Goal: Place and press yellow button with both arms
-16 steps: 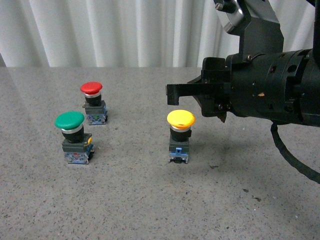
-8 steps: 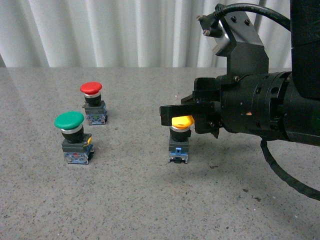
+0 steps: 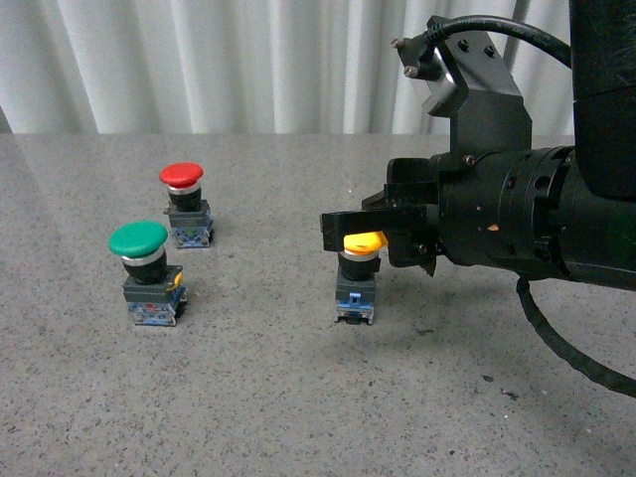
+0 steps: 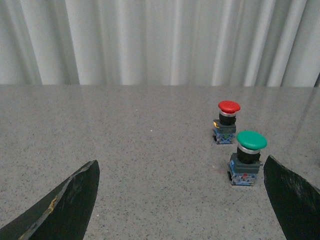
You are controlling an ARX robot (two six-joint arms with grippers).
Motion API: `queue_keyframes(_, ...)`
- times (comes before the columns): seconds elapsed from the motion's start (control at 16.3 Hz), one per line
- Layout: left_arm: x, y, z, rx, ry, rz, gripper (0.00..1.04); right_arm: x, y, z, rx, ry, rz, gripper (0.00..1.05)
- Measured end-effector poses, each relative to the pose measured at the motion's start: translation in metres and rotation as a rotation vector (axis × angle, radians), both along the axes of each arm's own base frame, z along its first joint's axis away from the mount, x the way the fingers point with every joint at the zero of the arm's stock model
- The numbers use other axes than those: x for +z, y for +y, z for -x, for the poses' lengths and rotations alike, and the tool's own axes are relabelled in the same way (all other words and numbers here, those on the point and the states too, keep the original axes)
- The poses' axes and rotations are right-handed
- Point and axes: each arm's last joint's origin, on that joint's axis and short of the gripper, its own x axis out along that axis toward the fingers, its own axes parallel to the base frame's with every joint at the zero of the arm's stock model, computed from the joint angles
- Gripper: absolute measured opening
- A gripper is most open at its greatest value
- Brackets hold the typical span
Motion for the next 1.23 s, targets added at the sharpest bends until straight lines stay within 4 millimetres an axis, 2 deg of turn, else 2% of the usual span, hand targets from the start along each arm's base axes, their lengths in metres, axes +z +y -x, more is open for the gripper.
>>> queue_keyframes(0.43,0.000,0.000,0.000,0.000,0.000,0.000,0.98,-0.003,-0.001,-0.002,0.003,0.014,0.029,0.02)
queue_keyframes(0.8,0.000,0.000,0.000,0.000,0.000,0.000,0.98,-0.004,0.003,0.010,0.032,-0.006,0.039,0.02)
queue_keyframes(1.23,0.000,0.000,0.000,0.000,0.000,0.000,0.98,-0.013,0.006,0.012,0.032,-0.032,0.054,0.02)
